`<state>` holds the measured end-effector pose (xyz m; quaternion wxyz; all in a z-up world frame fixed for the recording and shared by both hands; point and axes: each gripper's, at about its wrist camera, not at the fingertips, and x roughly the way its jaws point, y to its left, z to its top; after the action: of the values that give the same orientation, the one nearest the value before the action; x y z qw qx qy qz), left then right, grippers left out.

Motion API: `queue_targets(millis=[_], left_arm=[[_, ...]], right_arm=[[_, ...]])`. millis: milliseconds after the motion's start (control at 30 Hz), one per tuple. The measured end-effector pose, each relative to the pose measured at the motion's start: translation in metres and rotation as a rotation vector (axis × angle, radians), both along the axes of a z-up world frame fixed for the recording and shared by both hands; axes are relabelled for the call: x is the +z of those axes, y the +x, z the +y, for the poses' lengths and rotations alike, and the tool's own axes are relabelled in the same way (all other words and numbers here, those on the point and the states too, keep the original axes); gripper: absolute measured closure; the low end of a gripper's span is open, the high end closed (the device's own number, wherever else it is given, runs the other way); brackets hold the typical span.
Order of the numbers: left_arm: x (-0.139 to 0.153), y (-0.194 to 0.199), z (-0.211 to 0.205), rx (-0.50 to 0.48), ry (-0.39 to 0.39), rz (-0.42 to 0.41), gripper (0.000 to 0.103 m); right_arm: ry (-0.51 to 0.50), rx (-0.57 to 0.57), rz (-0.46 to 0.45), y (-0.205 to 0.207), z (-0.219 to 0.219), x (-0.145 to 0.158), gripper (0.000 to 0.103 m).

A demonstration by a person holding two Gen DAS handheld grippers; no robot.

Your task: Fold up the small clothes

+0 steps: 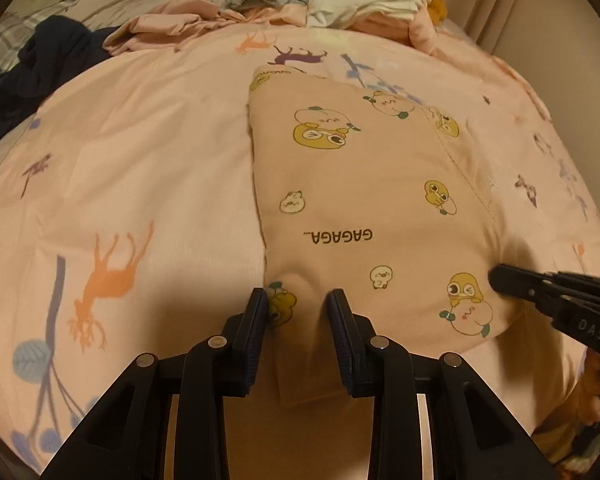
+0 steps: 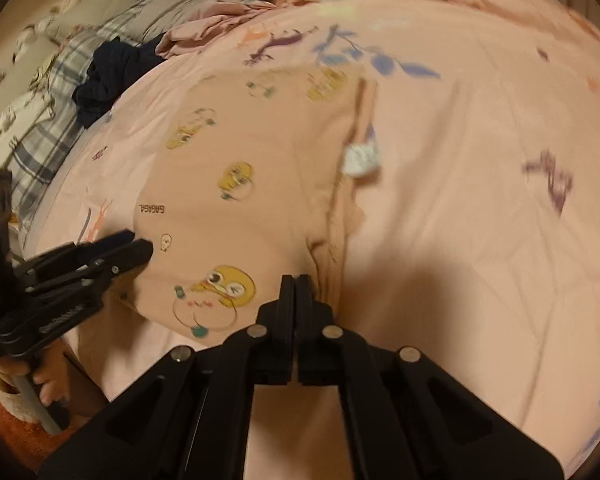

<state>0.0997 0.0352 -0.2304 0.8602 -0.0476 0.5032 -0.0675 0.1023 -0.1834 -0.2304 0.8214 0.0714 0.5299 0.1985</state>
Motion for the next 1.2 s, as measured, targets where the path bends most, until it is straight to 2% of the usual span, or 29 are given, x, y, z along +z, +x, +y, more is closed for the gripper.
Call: queue_targets(millis=[200, 267, 333, 567, 700, 800, 933, 1033, 1100, 1133, 1200], left_arm=[[0.008, -0.004, -0.005, 0.015, 0.052, 0.000, 0.078], [0.011, -0.004, -0.007, 0.019, 0.063, 0.005, 0.080], [0.016, -0.006, -0.007, 0.024, 0.054, -0.001, 0.083], [0.042, -0.008, -0.014, 0.004, 0.034, -0.071, 0.083], [0.038, -0.008, -0.019, -0.010, -0.029, -0.030, 0.083], [0.029, -0.013, -0.031, -0.036, -0.008, -0.023, 0.083], [0.010, -0.012, -0.037, -0.038, 0.030, 0.027, 0.083], [0.008, -0.011, -0.034, -0.043, 0.028, 0.014, 0.083], [0.007, -0.008, -0.030, -0.041, 0.008, 0.025, 0.083], [0.007, -0.008, -0.028, -0.034, 0.004, 0.028, 0.083], [0.006, -0.008, -0.023, -0.024, -0.003, 0.033, 0.083]], right_arm=[[-0.066, 0.005, -0.022, -0.009, 0.007, 0.012, 0.102], [-0.054, -0.014, -0.016, -0.009, 0.004, 0.018, 0.095], [-0.052, -0.030, -0.024, -0.011, 0.000, 0.027, 0.095], [-0.032, -0.039, -0.099, -0.017, -0.010, 0.057, 0.095], [0.033, -0.034, -0.146, 0.012, -0.007, 0.067, 0.095], [0.083, -0.055, -0.145, 0.051, -0.001, 0.065, 0.095], [0.089, -0.087, -0.076, 0.092, 0.009, 0.047, 0.095], [0.043, -0.088, -0.049, 0.102, 0.013, 0.036, 0.095], [0.035, -0.090, -0.026, 0.105, 0.012, 0.027, 0.097], [0.025, -0.101, -0.011, 0.107, 0.011, 0.021, 0.101], [0.029, -0.109, 0.001, 0.108, 0.007, 0.012, 0.101]])
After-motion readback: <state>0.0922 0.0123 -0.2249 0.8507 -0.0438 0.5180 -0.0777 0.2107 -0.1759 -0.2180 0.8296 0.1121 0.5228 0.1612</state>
